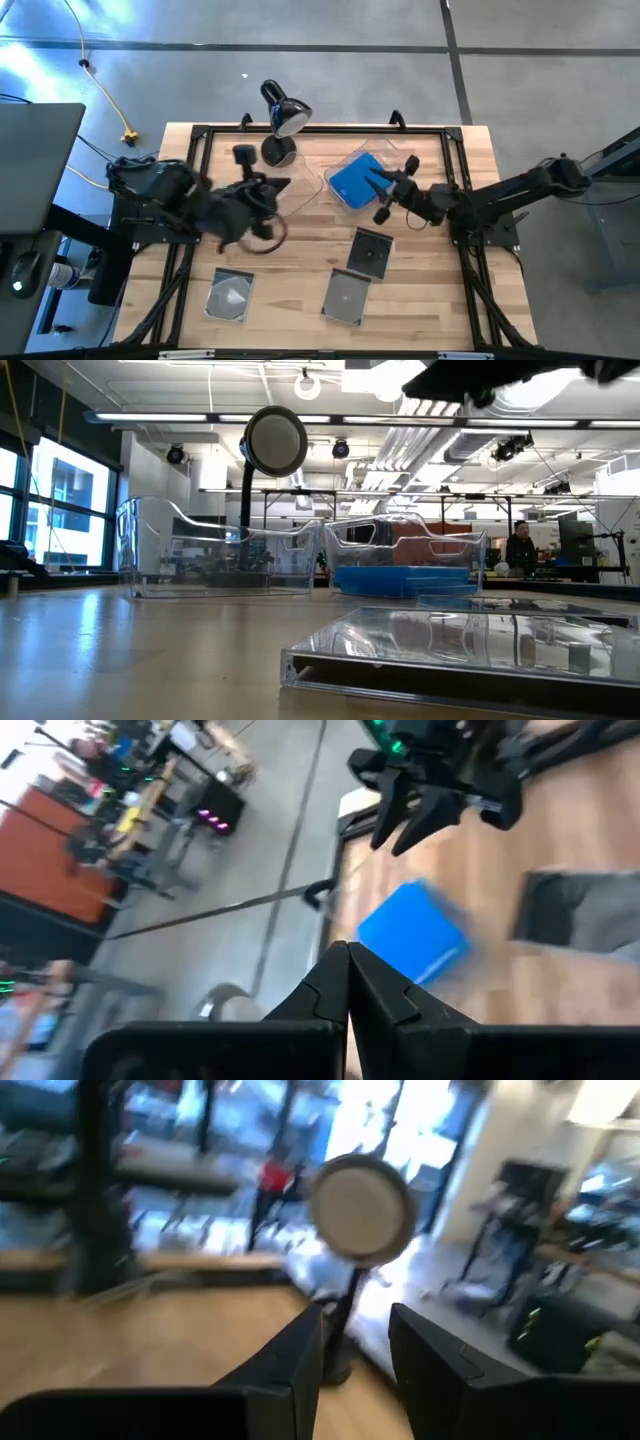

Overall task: Pick & place jewel cases by type
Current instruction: Put the bottom left black CD case into the left transparent bin

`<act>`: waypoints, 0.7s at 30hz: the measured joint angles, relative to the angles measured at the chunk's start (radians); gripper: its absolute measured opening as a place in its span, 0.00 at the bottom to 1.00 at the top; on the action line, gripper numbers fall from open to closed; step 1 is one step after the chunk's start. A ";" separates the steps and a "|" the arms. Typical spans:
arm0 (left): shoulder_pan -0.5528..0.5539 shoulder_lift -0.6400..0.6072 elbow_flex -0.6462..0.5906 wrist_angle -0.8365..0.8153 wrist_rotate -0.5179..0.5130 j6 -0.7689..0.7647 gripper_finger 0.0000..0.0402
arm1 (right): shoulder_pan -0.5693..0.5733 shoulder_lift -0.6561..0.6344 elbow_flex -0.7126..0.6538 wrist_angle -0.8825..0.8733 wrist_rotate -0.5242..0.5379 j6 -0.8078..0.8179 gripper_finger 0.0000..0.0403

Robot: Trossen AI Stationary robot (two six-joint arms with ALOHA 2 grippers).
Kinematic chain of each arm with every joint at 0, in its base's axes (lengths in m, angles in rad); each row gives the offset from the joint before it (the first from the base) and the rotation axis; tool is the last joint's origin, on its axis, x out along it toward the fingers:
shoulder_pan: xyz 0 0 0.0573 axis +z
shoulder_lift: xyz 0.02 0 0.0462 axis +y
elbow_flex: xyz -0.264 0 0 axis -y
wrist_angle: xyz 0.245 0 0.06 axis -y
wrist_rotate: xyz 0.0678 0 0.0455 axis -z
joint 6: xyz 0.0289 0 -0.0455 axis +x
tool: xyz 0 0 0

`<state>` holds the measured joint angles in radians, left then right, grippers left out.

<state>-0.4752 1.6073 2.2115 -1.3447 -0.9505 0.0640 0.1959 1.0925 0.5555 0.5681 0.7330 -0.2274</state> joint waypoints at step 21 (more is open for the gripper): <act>-0.377 -0.064 -0.387 -0.226 0.440 -0.812 0.00 | 0.296 0.373 0.352 -0.420 -0.033 0.325 0.25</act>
<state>-0.8527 1.5437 1.8240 -1.5705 -0.5102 -0.7478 0.4917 1.4657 0.9076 0.1486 0.7003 0.0973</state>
